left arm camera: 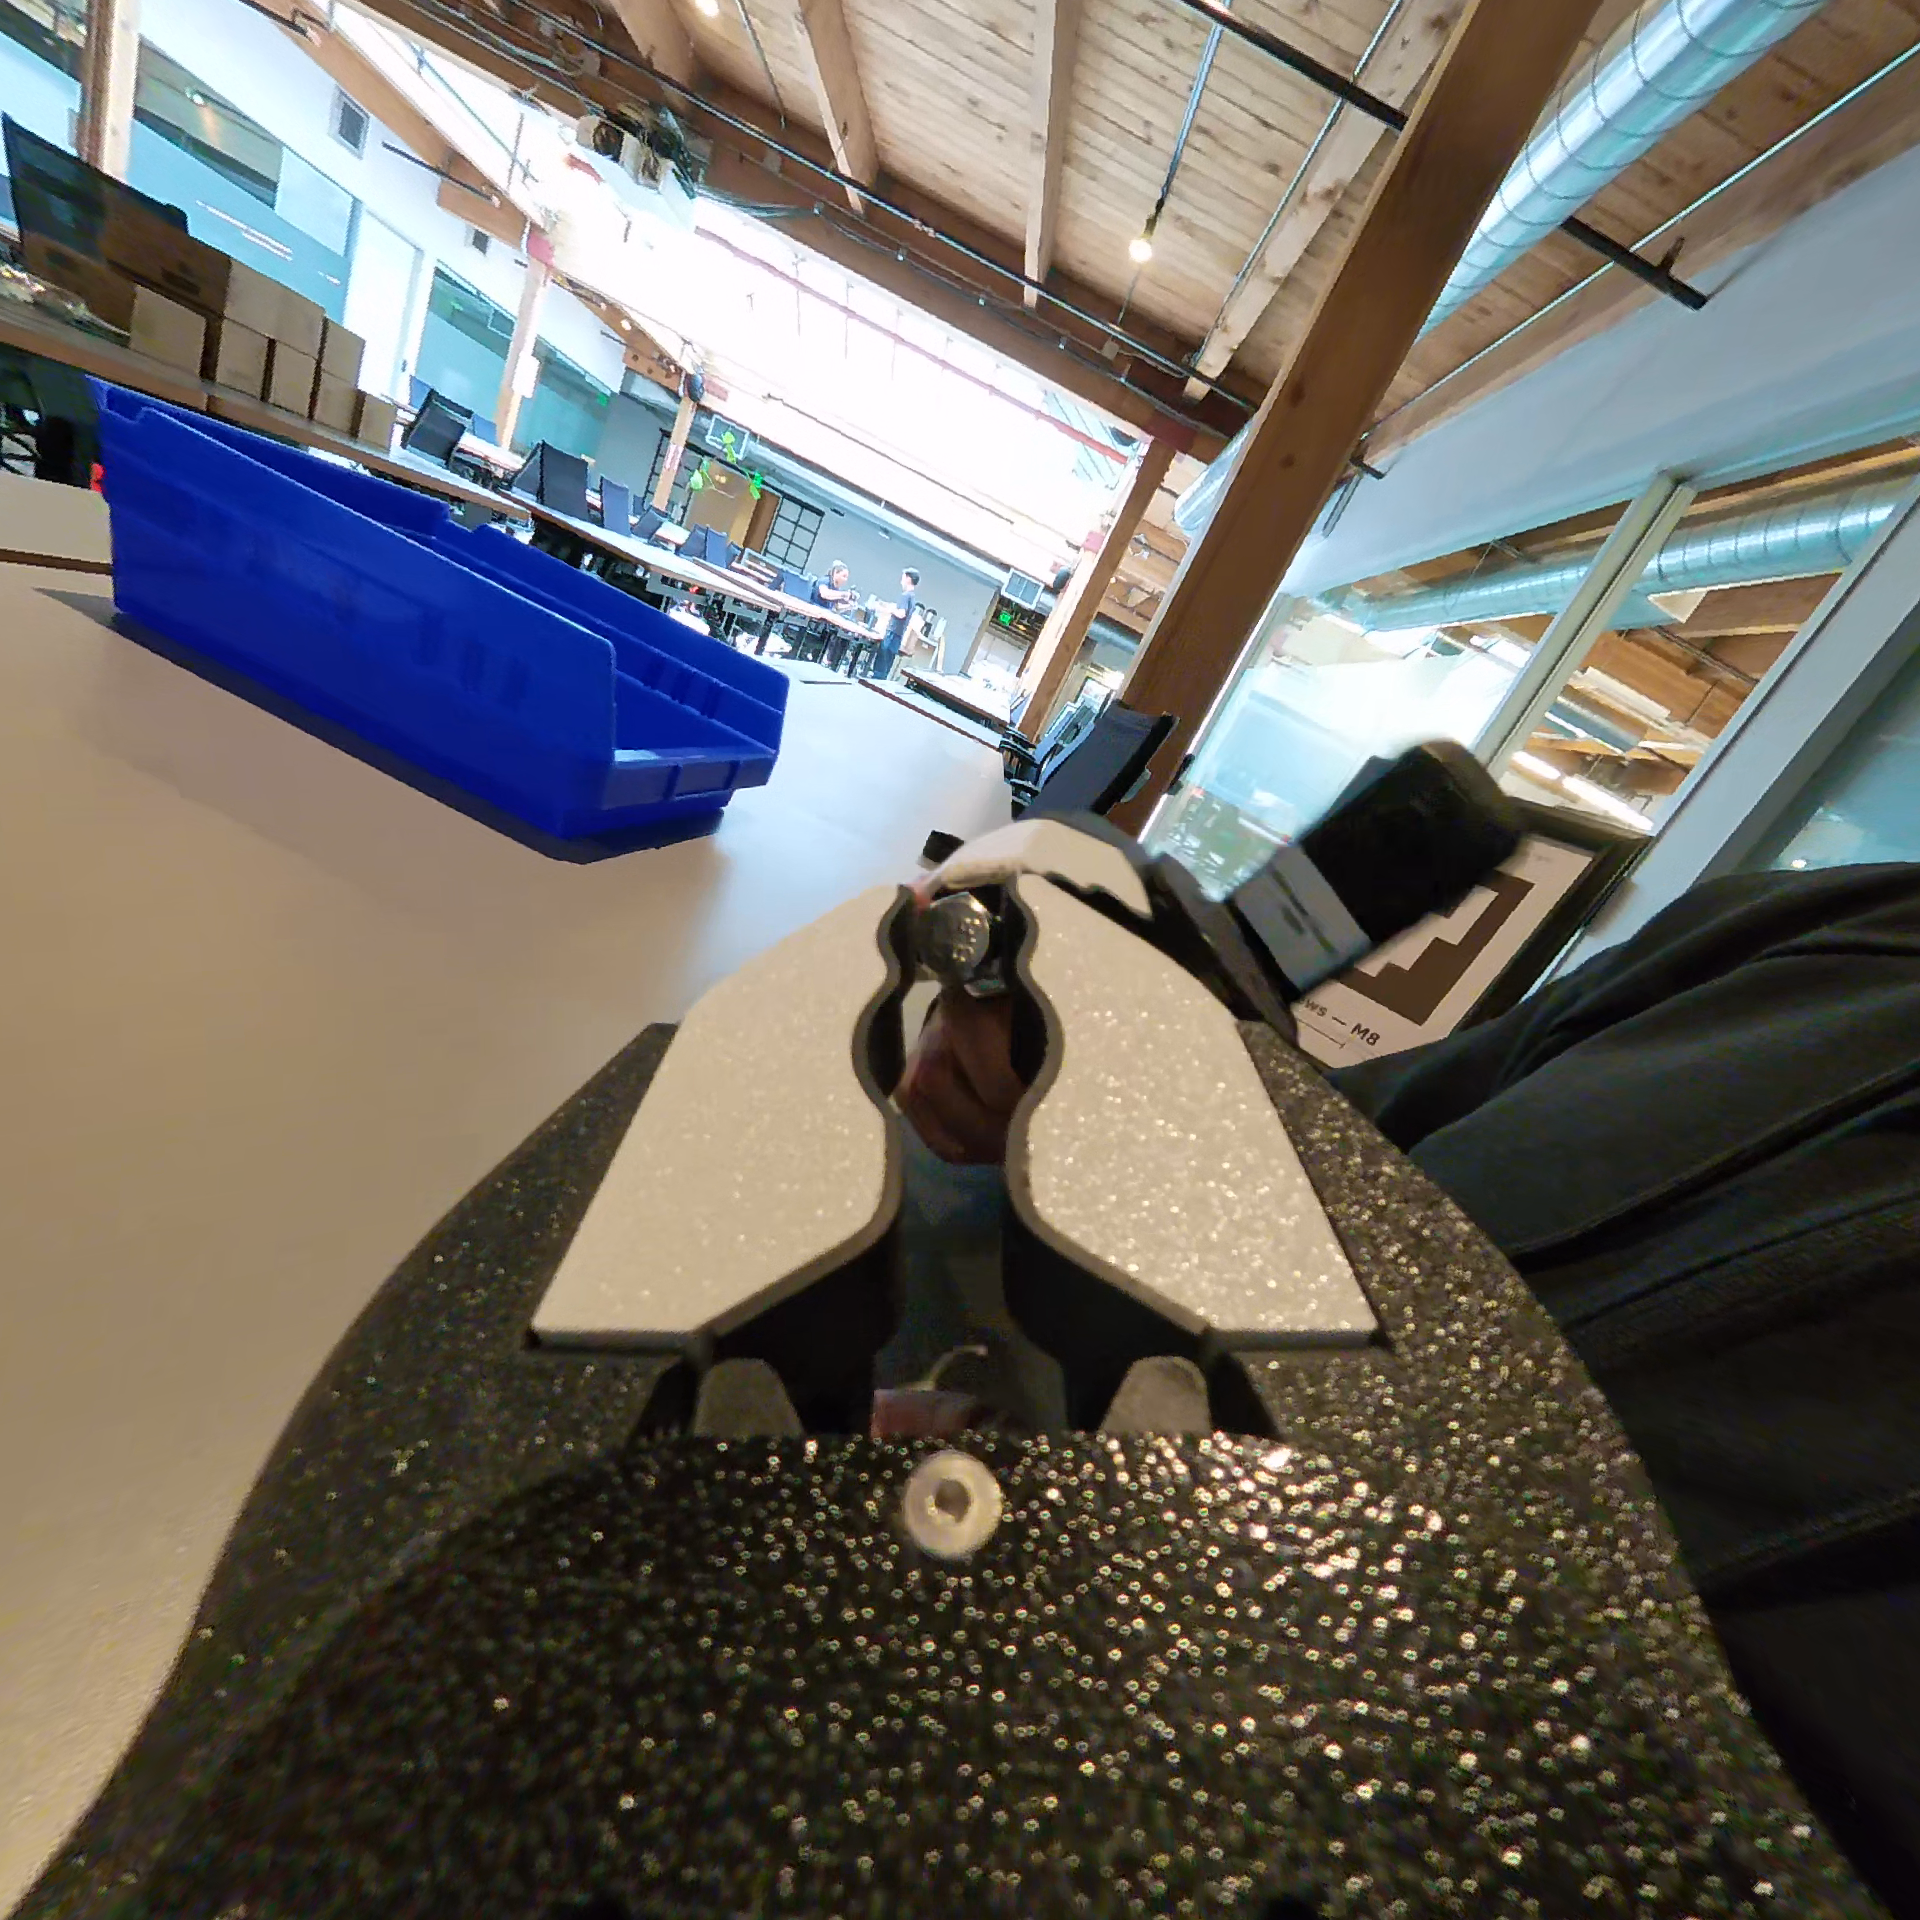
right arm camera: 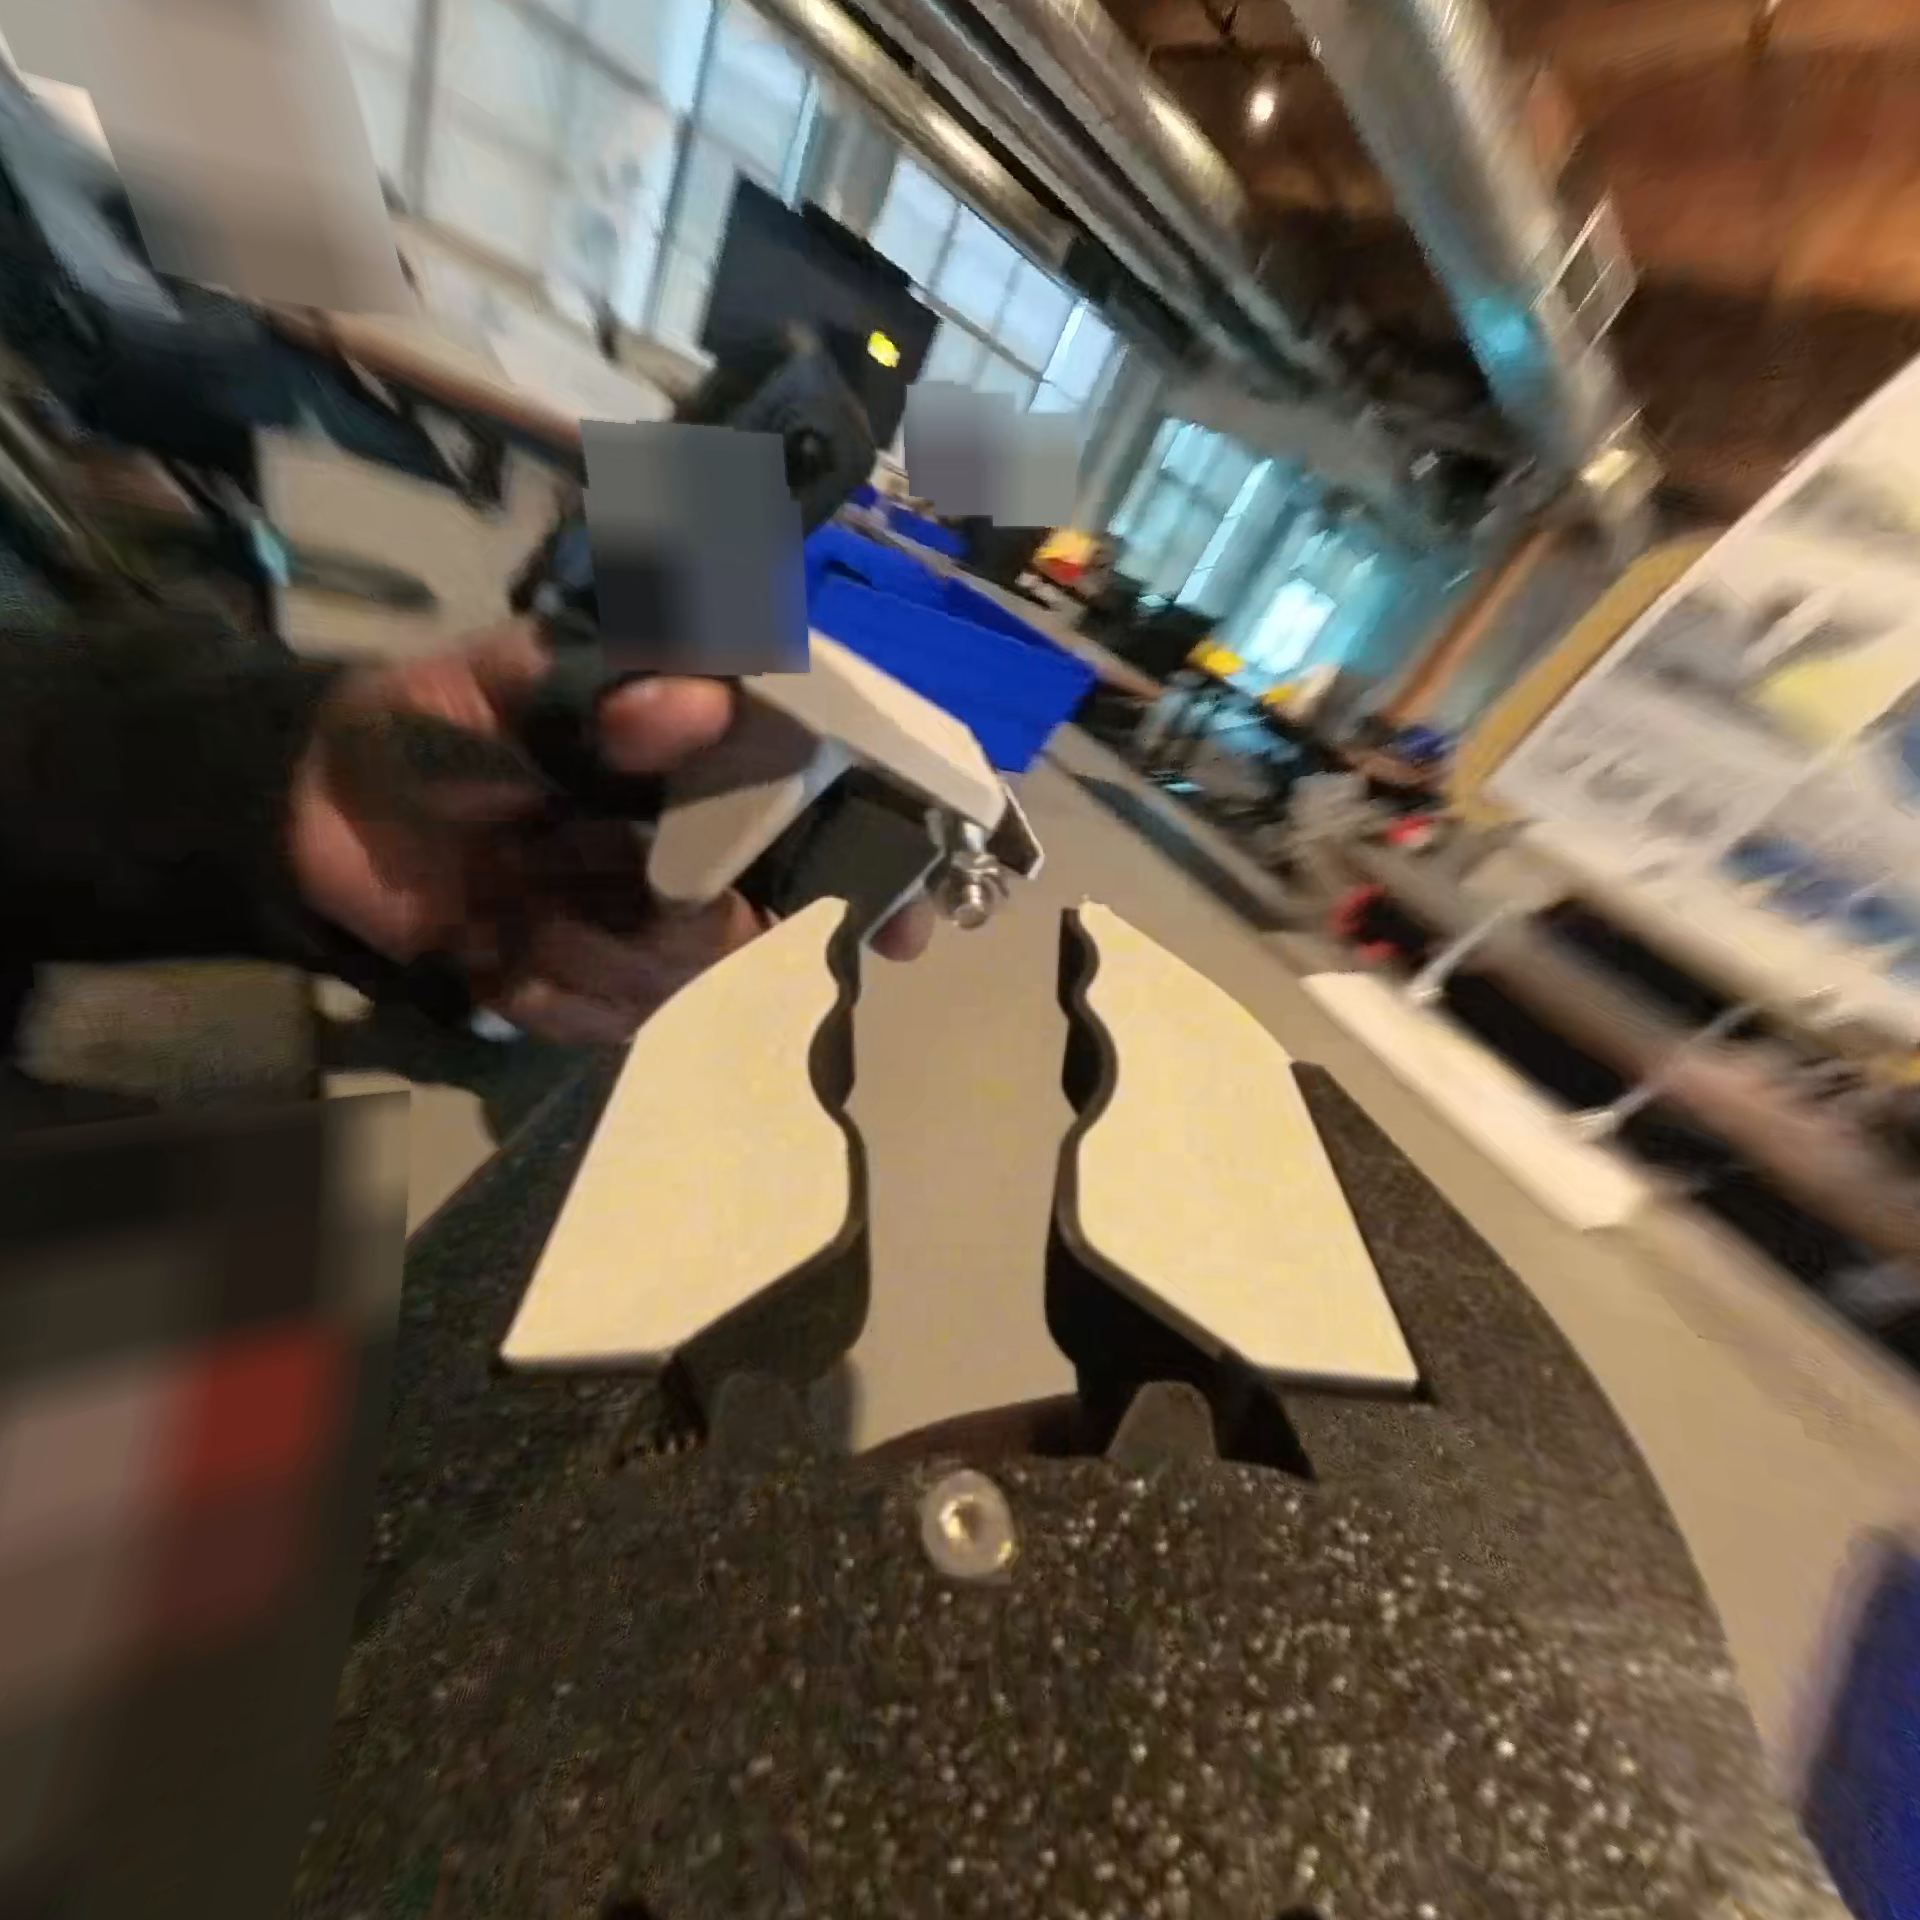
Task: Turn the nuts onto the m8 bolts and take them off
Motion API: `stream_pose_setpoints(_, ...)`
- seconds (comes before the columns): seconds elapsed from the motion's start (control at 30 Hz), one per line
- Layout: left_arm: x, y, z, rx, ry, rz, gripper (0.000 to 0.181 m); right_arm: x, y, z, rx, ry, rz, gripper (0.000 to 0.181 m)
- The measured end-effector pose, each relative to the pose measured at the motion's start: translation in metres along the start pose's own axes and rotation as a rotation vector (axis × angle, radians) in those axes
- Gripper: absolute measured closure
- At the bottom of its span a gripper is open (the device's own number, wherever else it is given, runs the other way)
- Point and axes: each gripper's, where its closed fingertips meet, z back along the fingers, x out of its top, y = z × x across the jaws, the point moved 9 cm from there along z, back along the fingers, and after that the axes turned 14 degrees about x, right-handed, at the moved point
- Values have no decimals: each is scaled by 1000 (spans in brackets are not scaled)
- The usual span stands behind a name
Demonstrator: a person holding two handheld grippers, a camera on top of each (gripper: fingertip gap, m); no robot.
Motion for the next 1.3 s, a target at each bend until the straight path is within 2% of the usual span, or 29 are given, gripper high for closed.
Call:
stream_pose_setpoints(0.07,-1,-1,-1,1,7,-14,166,-1,11,-5,-87,102,239,144)
stream_pose_setpoints(0.13,-2,-4,-2,2,28,-32,166,-2,18,-11,-150,168,375,146)
stream_pose_setpoints(0.17,-3,-5,-3,2,38,-42,166,-3,21,-13,-164,183,402,151)
stream_pose_setpoints(0.2,-4,-6,-3,4,42,-51,166,-3,23,-14,-180,187,405,163)
stream_pose_setpoints(0.27,-4,-6,-3,5,42,-57,166,-2,22,-13,-169,176,349,166)
stream_pose_setpoints(0.37,-4,-6,-3,1,41,-55,166,2,15,-10,-67,128,118,166)
stream_pose_setpoints(0.53,-4,-8,-3,-18,34,-62,167,-3,-7,-4,268,-101,-620,166)
stream_pose_setpoints(0.6,-3,-7,-3,-10,28,-57,167,-6,-14,0,301,-204,-703,160)
stream_pose_setpoints(0.7,-1,-4,-1,-11,10,-27,166,-3,-14,3,231,-201,-541,150)
stream_pose_setpoints(0.87,-1,-3,-1,-8,7,-17,166,2,3,-1,-20,39,40,148)
stream_pose_setpoints(0.97,-1,-3,-1,7,5,-29,166,4,12,-6,-106,101,198,151)
stream_pose_setpoints(1.1,-1,-4,-1,36,-1,-45,166,3,15,-9,-172,128,229,166)
stream_pose_setpoints(1.17,-2,-4,-1,37,-1,-43,166,3,14,-9,-163,119,175,167)
stream_pose_setpoints(1.23,-1,-4,-1,25,-4,-40,166,4,9,-7,-86,57,0,167)
stream_pose_setpoints(1.3,-1,-4,-1,18,-5,-38,167,3,1,-4,33,-33,-263,167)
